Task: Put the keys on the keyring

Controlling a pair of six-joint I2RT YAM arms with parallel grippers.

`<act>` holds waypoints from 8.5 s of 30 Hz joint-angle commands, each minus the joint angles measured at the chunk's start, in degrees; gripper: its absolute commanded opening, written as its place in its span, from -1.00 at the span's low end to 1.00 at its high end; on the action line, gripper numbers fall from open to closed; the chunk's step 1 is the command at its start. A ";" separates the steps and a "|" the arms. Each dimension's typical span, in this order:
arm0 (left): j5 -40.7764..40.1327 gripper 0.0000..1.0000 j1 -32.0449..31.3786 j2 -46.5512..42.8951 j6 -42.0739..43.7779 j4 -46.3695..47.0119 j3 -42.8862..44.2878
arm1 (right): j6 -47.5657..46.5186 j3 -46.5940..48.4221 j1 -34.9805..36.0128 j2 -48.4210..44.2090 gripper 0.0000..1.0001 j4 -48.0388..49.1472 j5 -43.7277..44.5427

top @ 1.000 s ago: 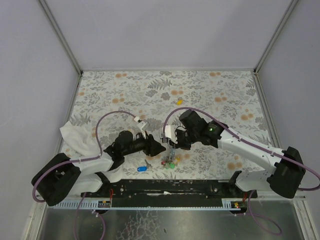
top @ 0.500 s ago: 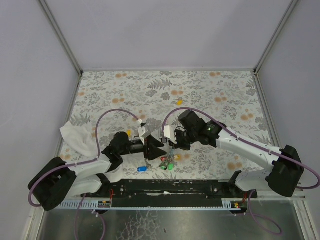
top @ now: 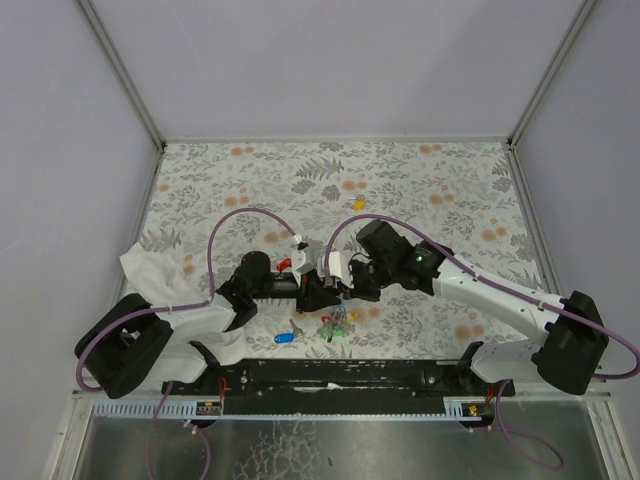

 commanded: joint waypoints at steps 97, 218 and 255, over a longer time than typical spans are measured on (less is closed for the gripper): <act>-12.41 -1.00 -1.28 -10.54 -1.11 12.45 -10.50 | 21.19 -25.30 -9.15 -1.92 -0.58 61.51 -22.44; -37.00 -0.29 0.23 -19.34 -3.70 -10.69 -9.33 | -19.20 -39.37 -11.35 -13.00 -1.00 65.24 -24.77; -61.16 -0.17 9.41 -0.22 -20.35 -42.79 8.21 | -17.40 -44.97 -6.16 -21.72 -1.00 64.55 -16.63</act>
